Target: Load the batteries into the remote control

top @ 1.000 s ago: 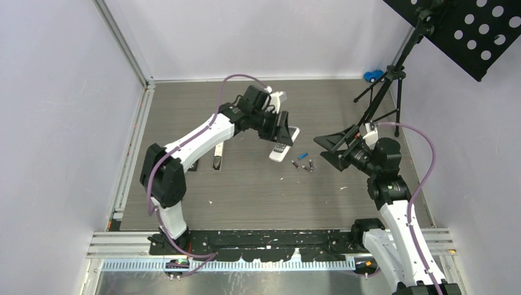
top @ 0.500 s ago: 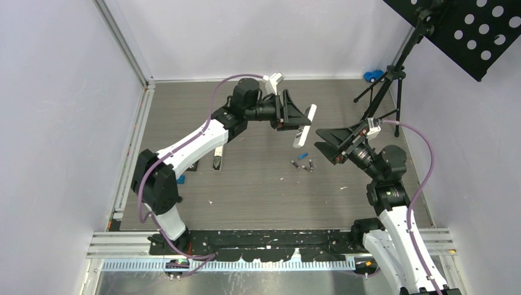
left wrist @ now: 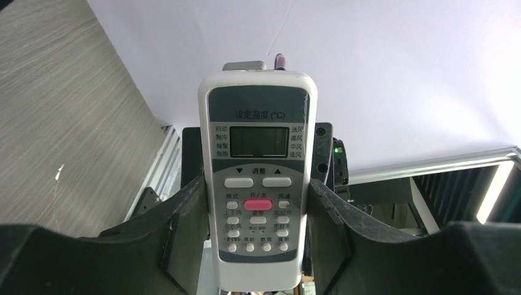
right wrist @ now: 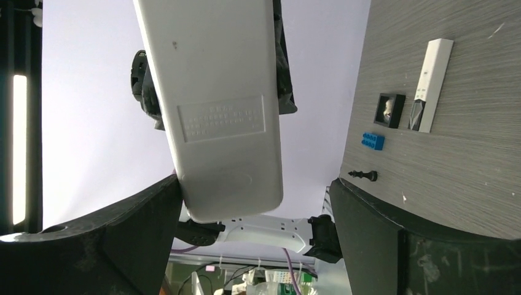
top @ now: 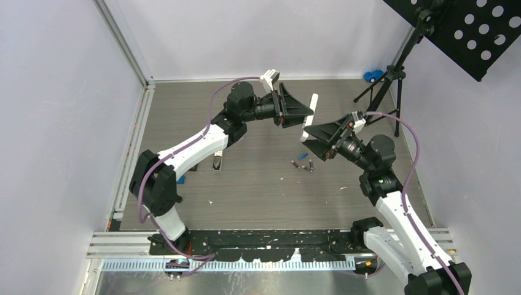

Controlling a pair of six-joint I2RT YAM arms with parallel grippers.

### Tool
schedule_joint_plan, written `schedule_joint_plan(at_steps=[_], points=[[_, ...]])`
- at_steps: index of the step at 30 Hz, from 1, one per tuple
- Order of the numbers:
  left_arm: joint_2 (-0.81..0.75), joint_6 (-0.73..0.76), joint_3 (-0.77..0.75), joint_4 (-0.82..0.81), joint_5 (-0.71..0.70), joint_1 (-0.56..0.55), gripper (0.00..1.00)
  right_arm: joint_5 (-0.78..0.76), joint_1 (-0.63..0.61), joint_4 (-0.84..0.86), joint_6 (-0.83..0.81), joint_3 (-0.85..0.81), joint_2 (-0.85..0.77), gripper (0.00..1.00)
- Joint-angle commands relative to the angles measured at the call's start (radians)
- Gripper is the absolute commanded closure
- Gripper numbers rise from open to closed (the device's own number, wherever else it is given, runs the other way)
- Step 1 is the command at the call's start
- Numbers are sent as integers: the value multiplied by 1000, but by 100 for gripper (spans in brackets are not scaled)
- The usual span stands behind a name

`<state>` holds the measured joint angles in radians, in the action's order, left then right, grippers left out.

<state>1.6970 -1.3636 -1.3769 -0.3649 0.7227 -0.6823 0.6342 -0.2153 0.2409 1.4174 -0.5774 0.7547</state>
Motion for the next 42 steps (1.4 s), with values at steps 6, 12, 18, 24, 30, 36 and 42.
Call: schedule_joint_plan(at_steps=[6,12,18,24,30,36,42], points=[[-72,-30,23,-104,-25,-17,100,-19,-70,133,23,-67,56,11],[-87,-10,39,-83,-44,-16,100,-25,-86,124,-12,-69,63,47],[-120,60,72,-11,-65,-16,60,-10,-112,16,-246,-112,39,64],[-188,323,30,320,-135,-15,27,-63,-190,-403,-657,-256,60,67],[-220,505,-47,620,-241,-14,22,-215,-291,-589,-885,-336,122,69],[-217,532,-61,757,-325,-1,30,-379,-369,-623,-1012,-371,183,76],[-191,508,-61,790,-321,25,47,-535,-465,-589,-1104,-384,267,79]])
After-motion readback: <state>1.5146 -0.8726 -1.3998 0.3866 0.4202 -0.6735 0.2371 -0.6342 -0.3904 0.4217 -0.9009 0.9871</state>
